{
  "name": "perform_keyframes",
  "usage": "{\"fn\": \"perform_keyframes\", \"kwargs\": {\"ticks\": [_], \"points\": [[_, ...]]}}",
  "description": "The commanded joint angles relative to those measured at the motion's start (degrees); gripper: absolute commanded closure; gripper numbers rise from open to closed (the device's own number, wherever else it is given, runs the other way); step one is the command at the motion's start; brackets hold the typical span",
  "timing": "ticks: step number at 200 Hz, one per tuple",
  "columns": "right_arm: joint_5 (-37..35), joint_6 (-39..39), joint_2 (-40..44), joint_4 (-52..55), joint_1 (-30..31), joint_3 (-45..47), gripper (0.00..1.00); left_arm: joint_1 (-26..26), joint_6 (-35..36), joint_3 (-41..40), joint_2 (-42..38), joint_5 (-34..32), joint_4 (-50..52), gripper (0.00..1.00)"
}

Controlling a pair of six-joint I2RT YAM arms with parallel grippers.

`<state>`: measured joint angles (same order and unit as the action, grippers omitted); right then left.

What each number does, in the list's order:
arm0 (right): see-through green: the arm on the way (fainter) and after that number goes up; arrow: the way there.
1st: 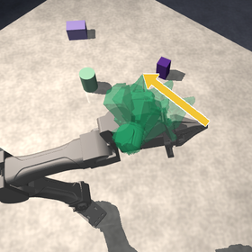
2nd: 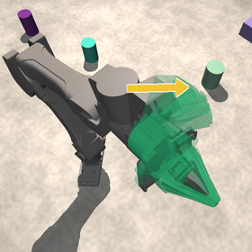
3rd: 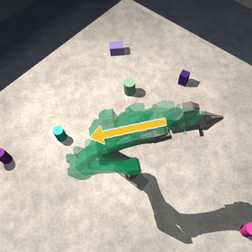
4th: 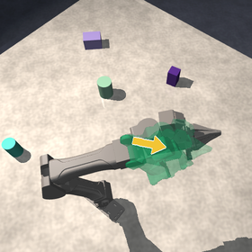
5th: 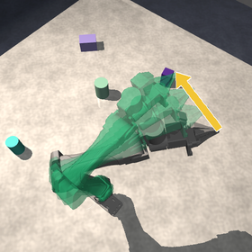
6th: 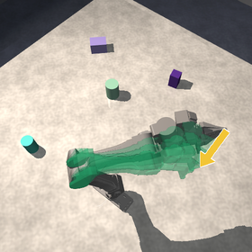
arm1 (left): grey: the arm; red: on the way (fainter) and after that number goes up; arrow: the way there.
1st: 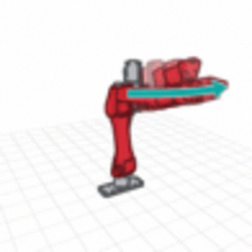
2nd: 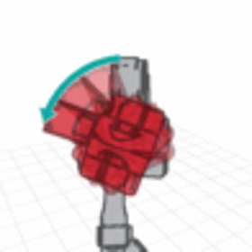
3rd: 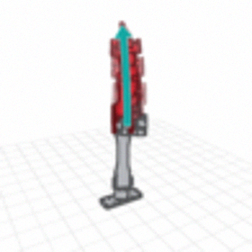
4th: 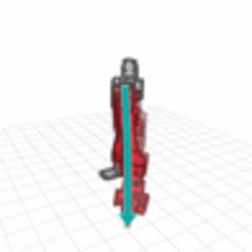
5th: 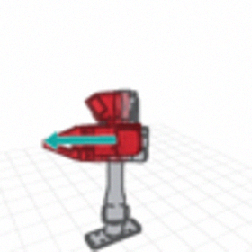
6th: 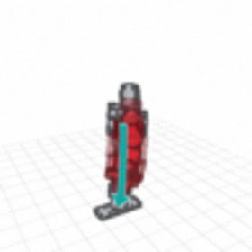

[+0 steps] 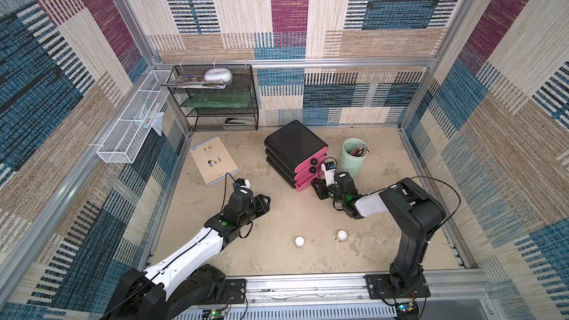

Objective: Put the paint cans in the drawer according to color
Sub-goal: Open the drawer in the storage box.

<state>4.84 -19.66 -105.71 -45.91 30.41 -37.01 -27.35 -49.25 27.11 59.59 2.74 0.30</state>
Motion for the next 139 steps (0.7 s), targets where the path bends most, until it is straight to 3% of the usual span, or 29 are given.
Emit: {"fn": "perform_keyframes", "kwargs": {"ticks": [1, 94, 139], "points": [[-0.26, 1.4, 2.52, -0.09, 0.03, 2.17, 0.81, 0.03, 0.88, -0.15, -0.22, -0.37, 0.03, 0.5], [-2.82, 2.16, 10.65, 4.42, 0.02, 9.02, 0.76, 0.02, 2.97, 0.47, -0.92, 0.23, 2.33, 0.51], [-1.41, 1.14, 14.74, 7.67, 0.05, 8.8, 0.54, -0.12, 7.21, 2.19, -1.35, 2.1, 4.58, 0.5]]}}
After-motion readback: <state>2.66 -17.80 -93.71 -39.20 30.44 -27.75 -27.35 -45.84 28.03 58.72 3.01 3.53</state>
